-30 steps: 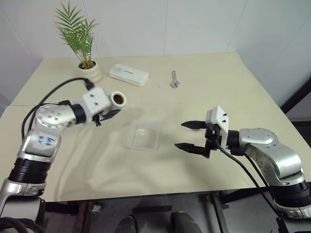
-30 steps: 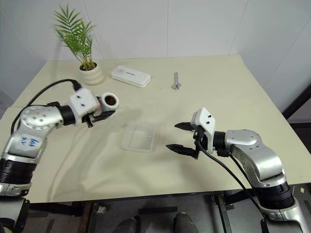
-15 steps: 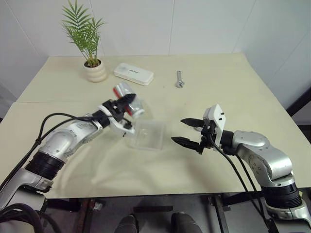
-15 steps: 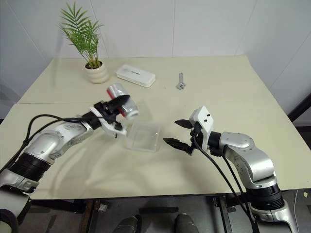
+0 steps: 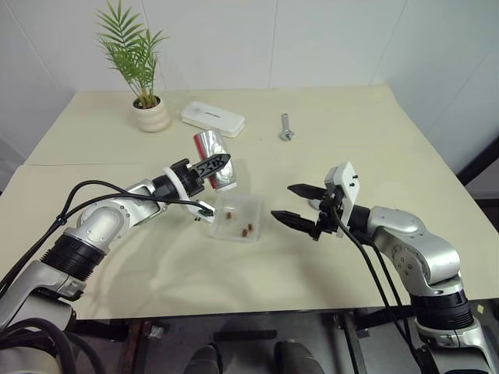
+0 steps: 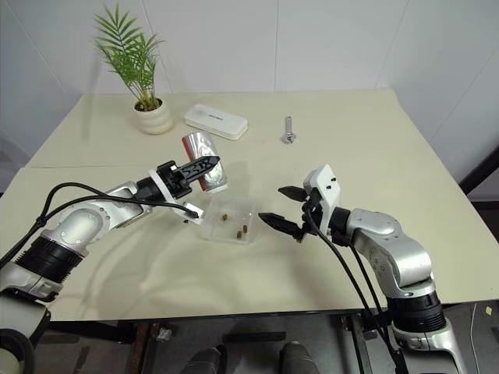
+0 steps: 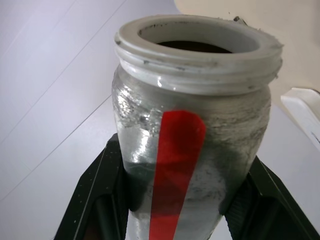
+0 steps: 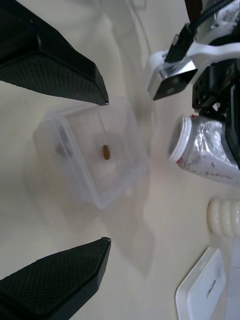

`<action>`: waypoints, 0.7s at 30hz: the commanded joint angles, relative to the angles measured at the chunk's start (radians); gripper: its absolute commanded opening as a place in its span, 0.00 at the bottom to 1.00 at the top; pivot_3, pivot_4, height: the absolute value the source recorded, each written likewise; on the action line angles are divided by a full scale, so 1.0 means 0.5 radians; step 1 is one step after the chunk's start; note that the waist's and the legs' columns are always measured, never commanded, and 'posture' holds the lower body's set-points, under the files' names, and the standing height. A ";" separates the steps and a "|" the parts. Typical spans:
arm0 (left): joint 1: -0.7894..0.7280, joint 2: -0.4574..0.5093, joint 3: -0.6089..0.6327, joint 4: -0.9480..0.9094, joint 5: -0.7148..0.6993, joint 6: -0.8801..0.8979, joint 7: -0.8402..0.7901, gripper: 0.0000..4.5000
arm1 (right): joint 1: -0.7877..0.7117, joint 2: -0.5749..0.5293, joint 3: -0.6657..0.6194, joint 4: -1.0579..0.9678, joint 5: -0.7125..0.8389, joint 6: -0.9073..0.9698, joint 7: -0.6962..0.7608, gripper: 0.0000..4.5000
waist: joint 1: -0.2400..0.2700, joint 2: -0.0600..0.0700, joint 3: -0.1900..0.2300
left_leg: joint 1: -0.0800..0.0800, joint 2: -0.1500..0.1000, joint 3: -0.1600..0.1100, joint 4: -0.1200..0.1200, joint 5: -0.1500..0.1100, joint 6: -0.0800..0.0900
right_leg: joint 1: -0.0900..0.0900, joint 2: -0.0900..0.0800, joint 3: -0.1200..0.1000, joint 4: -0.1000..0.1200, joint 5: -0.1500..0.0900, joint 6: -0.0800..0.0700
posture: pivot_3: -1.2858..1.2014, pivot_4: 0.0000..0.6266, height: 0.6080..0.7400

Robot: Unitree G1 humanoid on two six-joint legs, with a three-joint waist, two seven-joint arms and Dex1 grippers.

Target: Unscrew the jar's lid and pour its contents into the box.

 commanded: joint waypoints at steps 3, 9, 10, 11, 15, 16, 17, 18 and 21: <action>0.089 0.032 0.160 -0.101 -0.247 -0.008 -0.178 0.44 | -0.037 0.010 -0.045 -0.020 0.041 -0.035 0.015 0.99 | -0.005 0.000 0.000 | 0.000 0.001 0.000 0.000 0.000 0.000 | -0.001 0.000 0.000 0.004 0.000 -0.001 | 0.52 0.24 1.00; 0.253 -0.182 0.844 -0.034 -1.871 0.287 -1.130 0.44 | -0.043 -0.051 -0.010 0.022 0.005 -0.096 0.136 0.99 | -0.005 0.000 0.000 | 0.002 0.002 0.000 0.006 0.000 0.000 | -0.001 0.001 0.000 0.012 -0.001 -0.003 | 0.52 0.24 1.00; 0.272 -0.252 0.972 -0.035 -2.107 0.457 -1.276 0.44 | -0.045 -0.064 0.000 0.033 -0.010 -0.117 0.163 0.99 | -0.004 0.000 0.000 | 0.003 0.001 0.000 0.007 0.000 0.000 | -0.001 0.000 0.000 0.013 -0.001 -0.003 | 0.52 0.24 1.00; 0.275 -0.328 1.112 -0.032 -2.320 0.649 -1.378 0.44 | -0.045 -0.079 0.011 0.045 -0.026 -0.147 0.193 0.99 | -0.004 0.000 0.000 | 0.002 0.001 0.000 0.008 0.000 0.000 | 0.000 0.000 -0.001 0.013 -0.001 -0.003 | 0.52 0.24 1.00; 0.283 -0.496 1.541 0.025 -2.813 1.239 -1.482 0.44 | -0.050 -0.119 0.051 0.111 -0.103 -0.328 0.324 0.99 | -0.012 -0.001 0.000 | 0.005 0.001 -0.001 0.011 0.001 0.001 | 0.003 0.001 -0.002 0.014 -0.001 -0.003 | 0.52 0.24 1.00; 0.290 -0.518 1.629 0.049 -2.892 1.363 -1.466 0.44 | -0.057 -0.125 0.066 0.139 -0.135 -0.400 0.360 0.99 | -0.016 -0.001 0.001 | 0.005 0.001 -0.001 0.011 0.001 0.001 | 0.003 0.001 -0.001 0.015 -0.001 -0.003 | 0.52 0.24 1.00; 0.298 -0.550 1.745 0.074 -2.985 1.444 -1.427 0.44 | -0.065 -0.133 0.083 0.168 -0.169 -0.466 0.396 0.99 | -0.019 -0.002 0.001 | 0.005 0.001 -0.001 0.011 0.001 0.001 | 0.003 0.001 -0.001 0.015 -0.001 -0.003 | 0.52 0.24 1.00; 0.312 -0.574 1.836 0.087 -3.068 1.487 -1.409 0.44 | -0.073 -0.136 0.095 0.194 -0.197 -0.518 0.422 0.99 | -0.023 -0.002 0.001 | 0.005 0.001 -0.002 0.011 0.001 0.001 | 0.003 0.001 -0.001 0.015 -0.001 -0.003 | 0.52 0.24 1.00; 0.368 -0.602 2.033 0.151 -3.239 1.508 -1.406 0.44 | -0.110 -0.132 0.118 0.275 -0.248 -0.632 0.494 0.99 | -0.032 -0.004 0.002 | 0.006 0.001 -0.002 0.011 0.001 0.000 | 0.003 0.001 -0.001 0.015 -0.001 -0.003 | 0.52 0.24 1.00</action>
